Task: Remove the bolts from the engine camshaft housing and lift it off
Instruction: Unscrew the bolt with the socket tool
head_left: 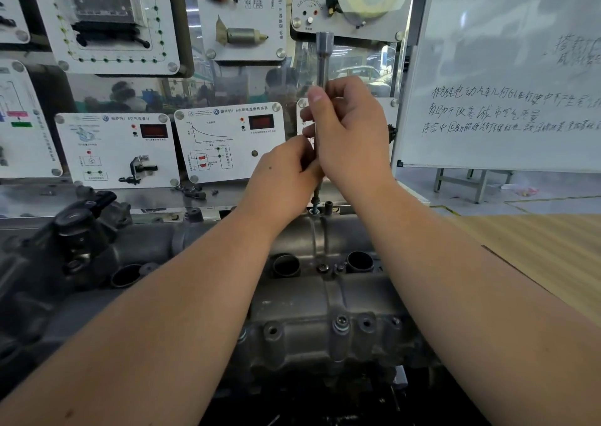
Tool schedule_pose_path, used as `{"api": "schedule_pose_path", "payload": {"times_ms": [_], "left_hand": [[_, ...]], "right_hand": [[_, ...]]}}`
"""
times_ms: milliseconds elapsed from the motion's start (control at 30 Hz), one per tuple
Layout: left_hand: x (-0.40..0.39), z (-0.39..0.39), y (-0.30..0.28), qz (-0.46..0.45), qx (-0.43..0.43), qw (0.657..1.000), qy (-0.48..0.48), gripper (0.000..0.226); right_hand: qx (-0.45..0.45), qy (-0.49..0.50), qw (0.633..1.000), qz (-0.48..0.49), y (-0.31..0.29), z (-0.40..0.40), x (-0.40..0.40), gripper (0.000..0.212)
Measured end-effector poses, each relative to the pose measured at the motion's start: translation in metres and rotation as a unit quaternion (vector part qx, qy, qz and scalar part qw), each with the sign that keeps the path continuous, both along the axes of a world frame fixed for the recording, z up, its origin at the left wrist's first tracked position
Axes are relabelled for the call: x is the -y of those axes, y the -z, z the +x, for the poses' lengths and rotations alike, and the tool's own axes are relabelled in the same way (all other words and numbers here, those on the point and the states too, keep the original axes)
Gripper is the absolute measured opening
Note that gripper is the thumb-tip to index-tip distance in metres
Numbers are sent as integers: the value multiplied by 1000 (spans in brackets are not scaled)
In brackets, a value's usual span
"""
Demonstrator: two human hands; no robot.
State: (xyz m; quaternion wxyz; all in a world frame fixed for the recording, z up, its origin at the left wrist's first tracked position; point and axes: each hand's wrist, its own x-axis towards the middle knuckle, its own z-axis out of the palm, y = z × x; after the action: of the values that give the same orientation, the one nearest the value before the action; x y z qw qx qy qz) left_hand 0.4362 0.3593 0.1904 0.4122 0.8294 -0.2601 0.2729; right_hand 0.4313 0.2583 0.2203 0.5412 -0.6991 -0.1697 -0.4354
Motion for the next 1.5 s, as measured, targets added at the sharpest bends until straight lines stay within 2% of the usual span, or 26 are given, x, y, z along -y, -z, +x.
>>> {"api": "schedule_pose_path", "payload": {"times_ms": [200, 300, 400, 533, 633, 733, 767, 867, 900, 1033, 1267, 1400, 1500], "left_hand": [[2, -3, 2, -19, -17, 999, 30, 33], [0, -3, -1, 2, -13, 1000, 13, 27], [0, -1, -2, 9, -19, 1000, -1, 17], [0, -2, -1, 8, -11, 1000, 4, 19], [1, -3, 3, -11, -20, 1000, 19, 29], [2, -5, 2, -13, -21, 999, 20, 35], [2, -5, 0, -8, -17, 1000, 17, 34], [0, -3, -3, 6, -10, 1000, -5, 23], [0, -2, -3, 7, -10, 1000, -11, 19], [0, -1, -3, 4, -5, 1000, -12, 18], [2, -7, 0, -16, -25, 999, 20, 34], [0, -5, -4, -4, -24, 1000, -2, 22], [0, -4, -5, -2, -20, 1000, -8, 18]], "right_hand": [[-4, -19, 1000, -5, -2, -2, 2, 19], [-10, -41, 999, 1, -1, -2, 1, 9], [-13, -31, 999, -6, 1, -1, -1, 24], [-4, 6, 1000, -17, 1, 1, 1, 16], [-3, 10, 1000, -29, 0, 3, 2, 26], [-8, -10, 1000, -20, 0, 2, 2, 20], [-12, -23, 1000, -7, 0, 2, 2, 15], [-19, -33, 999, 0, 1, 1, 0, 28], [-17, -30, 999, -11, 1, 1, -1, 26], [-4, -6, 999, -32, 2, 2, 0, 2], [-14, -9, 1000, -16, -1, 0, 1, 17], [-15, -28, 999, -4, 0, 0, 0, 8], [-8, -15, 1000, -21, 2, 0, 0, 17]]}}
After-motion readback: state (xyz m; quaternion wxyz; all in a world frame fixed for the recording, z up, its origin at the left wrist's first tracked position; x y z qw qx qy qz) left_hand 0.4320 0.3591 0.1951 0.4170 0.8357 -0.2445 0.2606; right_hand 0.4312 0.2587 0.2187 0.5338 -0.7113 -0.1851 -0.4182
